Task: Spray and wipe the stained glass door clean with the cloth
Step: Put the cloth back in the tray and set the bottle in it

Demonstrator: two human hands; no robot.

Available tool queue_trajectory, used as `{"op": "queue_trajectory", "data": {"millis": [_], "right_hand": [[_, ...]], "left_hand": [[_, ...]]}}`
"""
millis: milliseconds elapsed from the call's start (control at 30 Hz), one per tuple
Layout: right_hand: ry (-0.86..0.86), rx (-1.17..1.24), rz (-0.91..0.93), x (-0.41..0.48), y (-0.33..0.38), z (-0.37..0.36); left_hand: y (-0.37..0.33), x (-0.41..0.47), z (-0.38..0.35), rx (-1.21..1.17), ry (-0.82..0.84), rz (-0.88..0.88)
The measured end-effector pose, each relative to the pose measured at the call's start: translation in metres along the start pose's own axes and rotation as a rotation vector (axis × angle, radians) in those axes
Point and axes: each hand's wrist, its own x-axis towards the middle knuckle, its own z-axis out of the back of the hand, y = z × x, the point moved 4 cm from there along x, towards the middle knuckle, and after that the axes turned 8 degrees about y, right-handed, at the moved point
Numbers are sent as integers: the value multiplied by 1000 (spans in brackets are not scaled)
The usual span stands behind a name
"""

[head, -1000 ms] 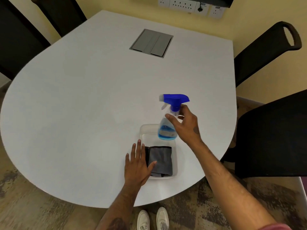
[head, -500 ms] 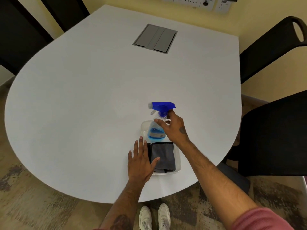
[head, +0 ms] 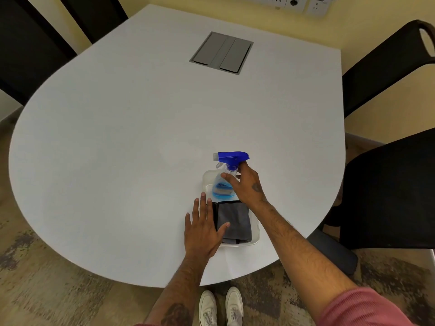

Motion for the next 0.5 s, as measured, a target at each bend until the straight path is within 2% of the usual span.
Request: {"op": "queue_trajectory", "data": {"millis": [300, 500], "right_hand": [[34, -62, -13, -4, -3, 0], [-1, -250, -35, -39, -14, 6]], "left_hand": [[-2, -5, 15, -8, 33, -47], [3, -24, 42, 62, -14, -67]]}}
